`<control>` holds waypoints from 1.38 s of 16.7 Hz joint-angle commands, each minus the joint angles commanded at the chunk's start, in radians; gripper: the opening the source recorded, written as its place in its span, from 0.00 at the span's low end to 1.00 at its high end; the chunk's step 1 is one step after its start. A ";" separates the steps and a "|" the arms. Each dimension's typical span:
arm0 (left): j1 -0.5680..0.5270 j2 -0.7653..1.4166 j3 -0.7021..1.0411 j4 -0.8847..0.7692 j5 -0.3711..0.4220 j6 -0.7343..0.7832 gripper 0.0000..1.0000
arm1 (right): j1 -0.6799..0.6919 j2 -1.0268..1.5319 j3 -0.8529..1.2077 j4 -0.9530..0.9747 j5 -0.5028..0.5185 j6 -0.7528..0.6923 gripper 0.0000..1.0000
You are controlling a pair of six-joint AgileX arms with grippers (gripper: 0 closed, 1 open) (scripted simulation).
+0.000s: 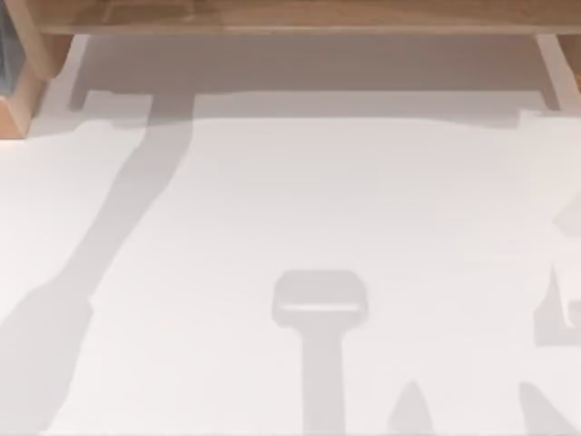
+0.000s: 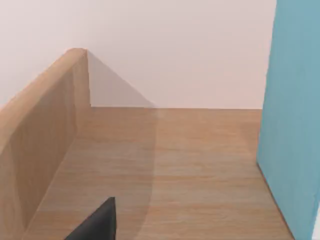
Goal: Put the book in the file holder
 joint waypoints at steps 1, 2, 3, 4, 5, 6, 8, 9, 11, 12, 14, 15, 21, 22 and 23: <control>-0.018 0.078 0.081 -0.002 -0.017 0.001 1.00 | 0.000 0.000 0.000 0.000 0.000 0.000 1.00; -0.035 0.148 0.154 -0.004 -0.032 0.002 1.00 | 0.000 0.000 0.000 0.000 0.000 0.000 1.00; -0.051 0.209 0.219 -0.005 -0.045 0.003 1.00 | 0.000 0.000 0.000 0.000 0.000 0.000 1.00; -0.064 0.261 0.274 -0.006 -0.057 0.003 1.00 | 0.000 0.000 0.000 0.000 0.000 0.000 1.00; -0.075 0.303 0.319 -0.007 -0.066 0.004 1.00 | 0.000 0.000 0.000 0.000 0.000 0.000 1.00; -0.084 0.334 0.354 -0.008 -0.074 0.004 1.00 | 0.000 0.000 0.000 0.000 0.000 0.000 1.00; -0.094 0.368 0.392 -0.009 -0.083 0.005 1.00 | 0.000 0.000 0.000 0.000 0.000 0.000 1.00; -0.094 0.371 0.395 -0.009 -0.084 0.005 1.00 | 0.000 0.000 0.000 0.000 0.000 0.000 1.00; -0.094 0.371 0.395 -0.009 -0.084 0.005 1.00 | 0.000 0.000 0.000 0.000 0.000 0.000 1.00; -0.094 0.371 0.395 -0.009 -0.084 0.005 1.00 | 0.000 0.000 0.000 0.000 0.000 0.000 1.00; -0.089 0.371 0.394 -0.010 -0.081 0.005 1.00 | 0.000 0.000 0.000 0.000 0.000 0.000 1.00; -0.089 0.380 0.408 -0.013 -0.079 0.005 1.00 | 0.000 0.000 0.000 0.000 0.000 0.000 1.00; -0.076 0.459 0.521 -0.048 -0.064 0.004 1.00 | 0.000 0.000 0.000 0.000 0.000 0.000 1.00; -0.076 0.459 0.521 -0.048 -0.064 0.004 1.00 | 0.000 0.000 0.000 0.000 0.000 0.000 1.00; -0.076 0.459 0.521 -0.048 -0.064 0.004 1.00 | 0.000 0.000 0.000 0.000 0.000 0.000 1.00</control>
